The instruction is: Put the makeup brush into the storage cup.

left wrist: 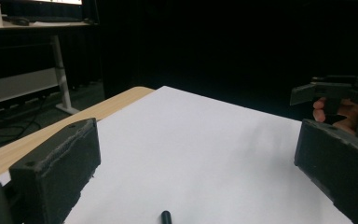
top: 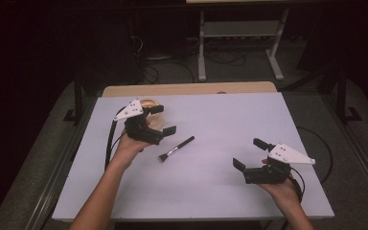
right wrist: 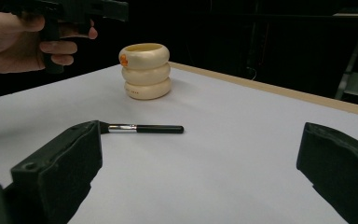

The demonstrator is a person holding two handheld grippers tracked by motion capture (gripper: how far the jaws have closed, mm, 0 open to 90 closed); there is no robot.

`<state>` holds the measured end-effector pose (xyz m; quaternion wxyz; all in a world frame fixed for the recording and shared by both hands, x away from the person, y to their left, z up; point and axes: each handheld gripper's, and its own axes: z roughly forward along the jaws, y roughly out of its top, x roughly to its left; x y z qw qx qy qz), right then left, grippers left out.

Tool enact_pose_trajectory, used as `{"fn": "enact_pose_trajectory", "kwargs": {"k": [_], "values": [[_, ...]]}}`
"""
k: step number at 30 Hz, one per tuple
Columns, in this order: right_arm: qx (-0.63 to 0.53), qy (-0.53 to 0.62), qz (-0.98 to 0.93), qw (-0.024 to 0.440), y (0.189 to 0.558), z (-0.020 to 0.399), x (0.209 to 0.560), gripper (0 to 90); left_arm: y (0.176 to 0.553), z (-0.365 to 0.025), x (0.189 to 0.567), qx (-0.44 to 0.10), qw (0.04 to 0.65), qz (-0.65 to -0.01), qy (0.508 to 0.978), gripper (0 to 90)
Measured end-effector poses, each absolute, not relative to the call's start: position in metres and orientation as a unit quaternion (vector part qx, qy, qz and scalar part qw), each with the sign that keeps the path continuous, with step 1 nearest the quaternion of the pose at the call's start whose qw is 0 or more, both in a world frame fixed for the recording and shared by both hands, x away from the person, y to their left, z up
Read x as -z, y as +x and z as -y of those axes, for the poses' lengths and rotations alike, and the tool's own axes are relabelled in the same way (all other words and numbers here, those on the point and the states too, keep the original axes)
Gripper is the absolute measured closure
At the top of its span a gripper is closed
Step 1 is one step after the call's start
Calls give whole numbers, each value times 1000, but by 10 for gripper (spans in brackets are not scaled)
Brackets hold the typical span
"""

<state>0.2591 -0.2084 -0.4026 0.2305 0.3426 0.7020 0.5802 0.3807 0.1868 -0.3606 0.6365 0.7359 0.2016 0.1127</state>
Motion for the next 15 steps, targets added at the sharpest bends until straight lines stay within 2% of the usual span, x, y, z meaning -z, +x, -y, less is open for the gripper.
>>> {"fn": "enact_pose_trajectory", "kwargs": {"k": [15], "values": [[-585, 347, -698, 225, 261, 209, 407, 0, 397, -173, 369, -112, 623, -198, 748, 0]]}}
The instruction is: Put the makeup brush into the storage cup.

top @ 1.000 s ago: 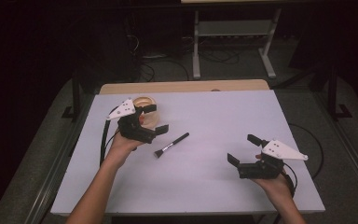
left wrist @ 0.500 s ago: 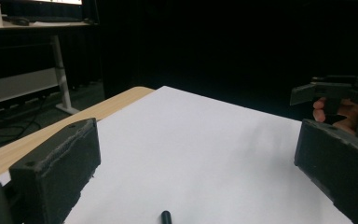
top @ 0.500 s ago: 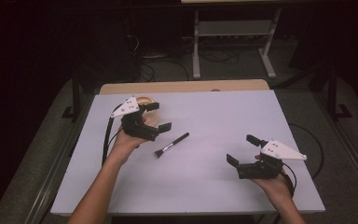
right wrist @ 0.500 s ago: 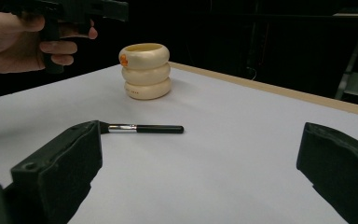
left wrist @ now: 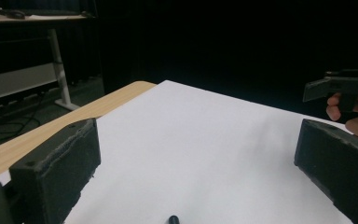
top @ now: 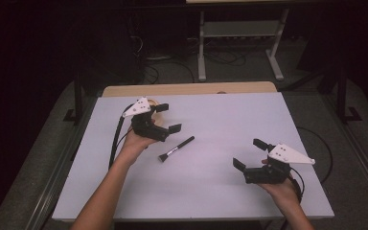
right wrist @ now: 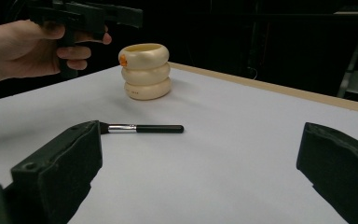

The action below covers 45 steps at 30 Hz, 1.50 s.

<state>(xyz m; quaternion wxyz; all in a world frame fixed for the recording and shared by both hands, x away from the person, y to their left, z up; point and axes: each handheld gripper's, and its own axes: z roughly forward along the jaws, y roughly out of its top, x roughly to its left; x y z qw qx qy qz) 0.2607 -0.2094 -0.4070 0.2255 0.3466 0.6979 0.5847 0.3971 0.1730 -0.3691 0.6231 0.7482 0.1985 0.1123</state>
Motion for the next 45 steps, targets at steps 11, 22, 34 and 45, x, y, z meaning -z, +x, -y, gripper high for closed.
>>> {"fn": "enact_pose_trajectory", "kwargs": {"k": [11, 22, 34, 45], "values": [[-584, 346, -700, 225, 260, 209, 408, 0, 407, -160, 373, -108, 606, -200, 762, 19], [-584, 346, -698, 227, 260, 210, 407, 0, 418, -155, 373, -97, 548, -224, 800, 59], [-584, 347, -698, 227, 261, 211, 408, 0, 423, -153, 378, -81, 503, -230, 829, 64], [-583, 349, -698, 226, 260, 211, 408, 0, 426, -154, 380, -74, 465, -246, 847, 64]]}}
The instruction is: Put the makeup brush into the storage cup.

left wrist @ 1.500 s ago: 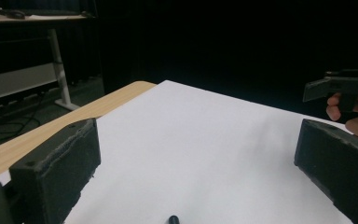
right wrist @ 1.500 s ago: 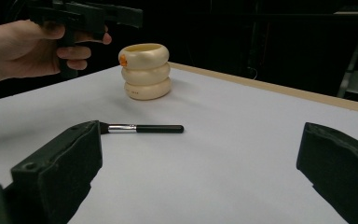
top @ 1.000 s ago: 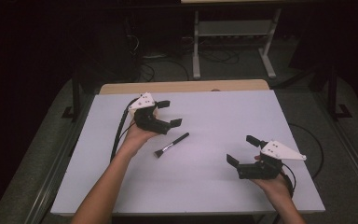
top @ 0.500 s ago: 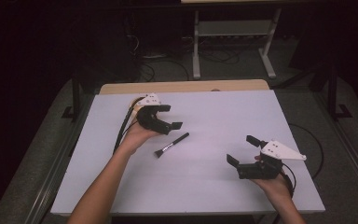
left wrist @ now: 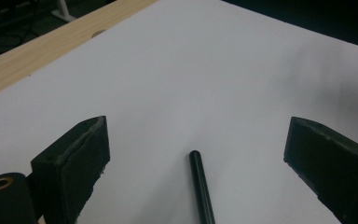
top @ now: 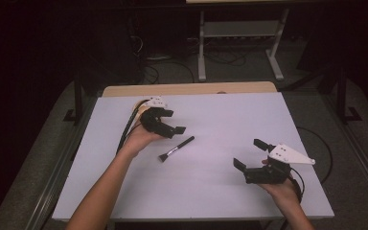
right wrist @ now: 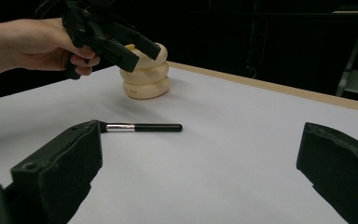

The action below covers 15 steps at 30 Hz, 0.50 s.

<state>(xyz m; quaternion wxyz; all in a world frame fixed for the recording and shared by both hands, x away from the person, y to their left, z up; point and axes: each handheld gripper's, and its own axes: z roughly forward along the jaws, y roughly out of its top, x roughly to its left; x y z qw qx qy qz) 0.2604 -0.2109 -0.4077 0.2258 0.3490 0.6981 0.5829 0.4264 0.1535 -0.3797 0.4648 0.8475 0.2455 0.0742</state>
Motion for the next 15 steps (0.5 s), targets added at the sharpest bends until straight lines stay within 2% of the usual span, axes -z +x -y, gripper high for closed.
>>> {"fn": "enact_pose_trajectory", "kwargs": {"k": [15], "values": [[-582, 349, -698, 226, 260, 211, 408, 0, 428, -147, 383, -53, 423, -256, 868, 67]]}}
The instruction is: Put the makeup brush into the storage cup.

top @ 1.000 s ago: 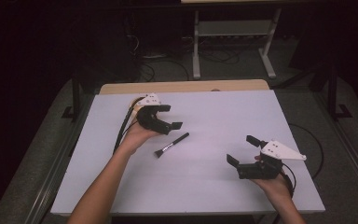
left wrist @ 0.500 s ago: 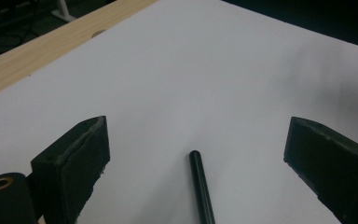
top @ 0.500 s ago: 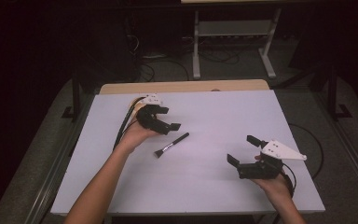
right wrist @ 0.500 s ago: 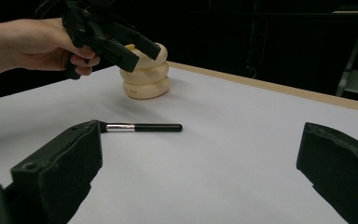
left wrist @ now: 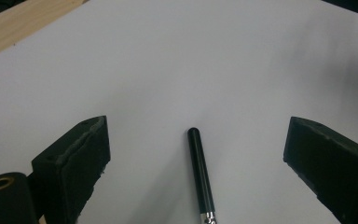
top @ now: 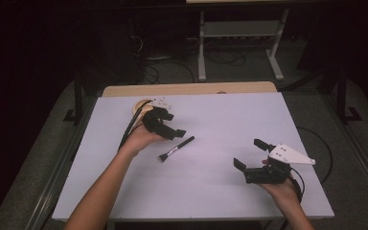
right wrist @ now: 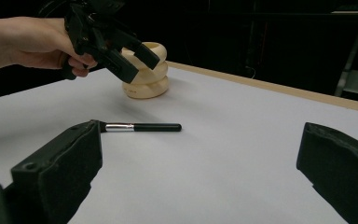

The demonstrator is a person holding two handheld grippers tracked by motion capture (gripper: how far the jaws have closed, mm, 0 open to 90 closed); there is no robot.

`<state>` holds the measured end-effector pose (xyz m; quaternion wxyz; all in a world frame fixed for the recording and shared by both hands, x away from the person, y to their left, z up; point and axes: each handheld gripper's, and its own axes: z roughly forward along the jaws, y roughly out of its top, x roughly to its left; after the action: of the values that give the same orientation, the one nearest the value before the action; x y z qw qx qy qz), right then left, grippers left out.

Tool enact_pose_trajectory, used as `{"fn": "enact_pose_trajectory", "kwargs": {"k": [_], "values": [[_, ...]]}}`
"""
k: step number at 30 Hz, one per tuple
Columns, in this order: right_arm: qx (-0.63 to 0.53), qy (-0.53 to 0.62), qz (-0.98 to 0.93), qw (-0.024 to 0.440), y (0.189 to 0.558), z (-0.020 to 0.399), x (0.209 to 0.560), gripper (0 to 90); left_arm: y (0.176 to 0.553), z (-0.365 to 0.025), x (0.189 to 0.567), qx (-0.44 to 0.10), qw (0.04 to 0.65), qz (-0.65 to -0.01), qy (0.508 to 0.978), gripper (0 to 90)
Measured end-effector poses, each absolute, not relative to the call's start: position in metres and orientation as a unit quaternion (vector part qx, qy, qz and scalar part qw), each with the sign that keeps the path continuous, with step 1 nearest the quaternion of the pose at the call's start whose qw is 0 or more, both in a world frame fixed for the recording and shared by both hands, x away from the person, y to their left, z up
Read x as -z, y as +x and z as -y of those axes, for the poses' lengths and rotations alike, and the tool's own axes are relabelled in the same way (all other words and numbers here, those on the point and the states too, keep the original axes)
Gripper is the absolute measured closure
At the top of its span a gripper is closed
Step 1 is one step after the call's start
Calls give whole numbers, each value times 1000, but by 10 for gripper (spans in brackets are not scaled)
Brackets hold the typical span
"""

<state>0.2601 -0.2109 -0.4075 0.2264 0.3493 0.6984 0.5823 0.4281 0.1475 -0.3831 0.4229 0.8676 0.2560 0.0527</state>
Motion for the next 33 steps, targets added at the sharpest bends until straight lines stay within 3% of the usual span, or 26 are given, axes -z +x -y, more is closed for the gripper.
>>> {"fn": "enact_pose_trajectory", "kwargs": {"k": [29, 33], "values": [[-575, 347, -703, 232, 261, 212, 408, 0, 429, -138, 394, -11, 324, -264, 908, 67], [-575, 347, -703, 232, 261, 211, 409, 0, 430, -136, 394, -4, 306, -257, 917, 143]]}}
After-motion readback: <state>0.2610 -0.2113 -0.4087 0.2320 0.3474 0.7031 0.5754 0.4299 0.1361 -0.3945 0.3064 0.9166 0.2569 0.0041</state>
